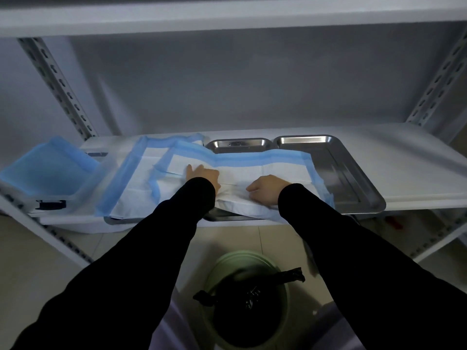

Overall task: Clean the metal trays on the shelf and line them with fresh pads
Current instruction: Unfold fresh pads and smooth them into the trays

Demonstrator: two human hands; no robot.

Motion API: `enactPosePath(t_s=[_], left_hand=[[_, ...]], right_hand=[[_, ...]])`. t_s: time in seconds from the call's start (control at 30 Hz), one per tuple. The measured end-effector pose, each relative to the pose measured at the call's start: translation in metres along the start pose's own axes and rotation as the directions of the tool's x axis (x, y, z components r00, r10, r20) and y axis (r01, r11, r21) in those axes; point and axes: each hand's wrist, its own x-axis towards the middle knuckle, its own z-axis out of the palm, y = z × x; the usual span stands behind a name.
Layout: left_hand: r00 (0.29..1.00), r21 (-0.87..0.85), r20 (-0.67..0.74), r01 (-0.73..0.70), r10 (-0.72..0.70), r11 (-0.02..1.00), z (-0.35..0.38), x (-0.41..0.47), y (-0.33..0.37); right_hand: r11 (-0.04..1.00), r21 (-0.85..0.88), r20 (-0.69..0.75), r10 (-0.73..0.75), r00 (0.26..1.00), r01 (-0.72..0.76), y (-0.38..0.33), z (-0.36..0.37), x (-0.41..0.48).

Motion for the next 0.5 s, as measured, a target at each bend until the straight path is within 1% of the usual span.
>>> enactPosePath(t_s=[0.13,0.33,0.4,0.5], left_hand=[[0.988,0.045,-0.154,-0.003,0.01,0.999,-0.0032,-0.0018,-0.0001],[0.957,0.014,-0.29,0.019,-0.014,1.0,-0.0018,-0.0005,0.0001],[0.96,0.017,-0.28,0.016,-0.01,1.0,-0.0018,-0.0027,0.0],[0.977,0.047,-0.213,-0.008,0.018,0.999,0.0001,-0.0046,0.0003]], right_hand=[[1.0,0.0,-0.012,0.011,1.0,-0.011,-0.0007,0.0013,0.003],[1.0,-0.021,-0.016,0.003,1.0,-0.003,0.0003,0.0037,0.0065],[0.999,-0.032,-0.007,-0.001,1.0,0.001,0.0002,0.0037,0.0061],[0.998,-0.056,-0.008,-0.008,1.0,0.008,-0.0004,0.0041,0.0066]])
